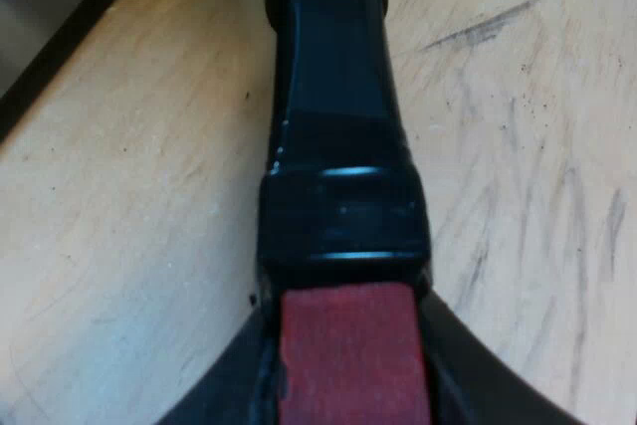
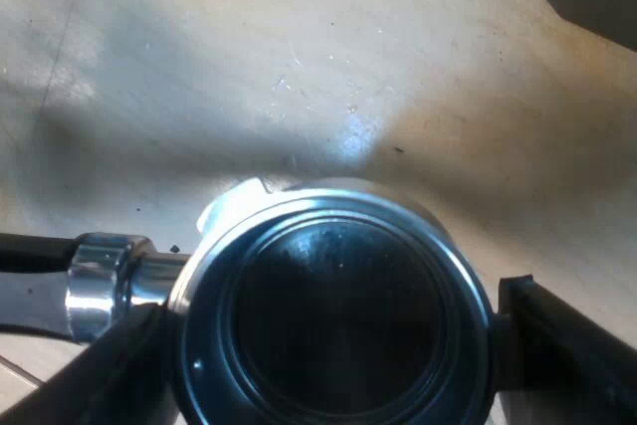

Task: Put the handle in the coffee machine

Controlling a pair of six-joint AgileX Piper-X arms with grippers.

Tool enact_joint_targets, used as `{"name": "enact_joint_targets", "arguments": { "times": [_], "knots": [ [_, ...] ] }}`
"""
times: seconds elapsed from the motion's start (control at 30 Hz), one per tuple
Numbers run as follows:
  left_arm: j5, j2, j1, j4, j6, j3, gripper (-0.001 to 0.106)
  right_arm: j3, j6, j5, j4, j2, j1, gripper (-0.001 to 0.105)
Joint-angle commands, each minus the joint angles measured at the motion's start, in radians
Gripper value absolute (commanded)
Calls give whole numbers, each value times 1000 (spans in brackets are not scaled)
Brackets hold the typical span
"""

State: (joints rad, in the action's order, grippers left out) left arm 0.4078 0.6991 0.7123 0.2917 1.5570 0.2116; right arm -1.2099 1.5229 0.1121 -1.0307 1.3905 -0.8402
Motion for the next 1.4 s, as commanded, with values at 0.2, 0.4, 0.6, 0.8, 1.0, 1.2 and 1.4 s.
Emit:
{"name": "enact_joint_targets", "arguments": {
  "times": [0.2, 0.4, 0.6, 0.8, 1.0, 1.2, 1.4],
  "knots": [
    [44, -5, 6, -14, -12, 14, 0, -12, 15, 7, 1, -17, 3, 7],
    [44, -5, 6, -23, -12, 14, 0, -12, 13, -2, 1, -17, 0, 63],
    [81, -5, 6, -43, -12, 14, 0, -12, 13, -5, 1, -17, -1, 72],
    [82, -5, 6, -44, -12, 14, 0, -12, 6, -29, 1, -17, -1, 72],
    [82, -5, 6, -44, -12, 14, 0, -12, 6, -48, 4, -17, -1, 72],
    [82, -5, 6, -44, -12, 14, 0, -12, 6, -48, 9, -27, -1, 72],
    [82, -5, 6, -44, -12, 14, 0, -12, 6, -48, 23, -85, -1, 72]
  ]
}}
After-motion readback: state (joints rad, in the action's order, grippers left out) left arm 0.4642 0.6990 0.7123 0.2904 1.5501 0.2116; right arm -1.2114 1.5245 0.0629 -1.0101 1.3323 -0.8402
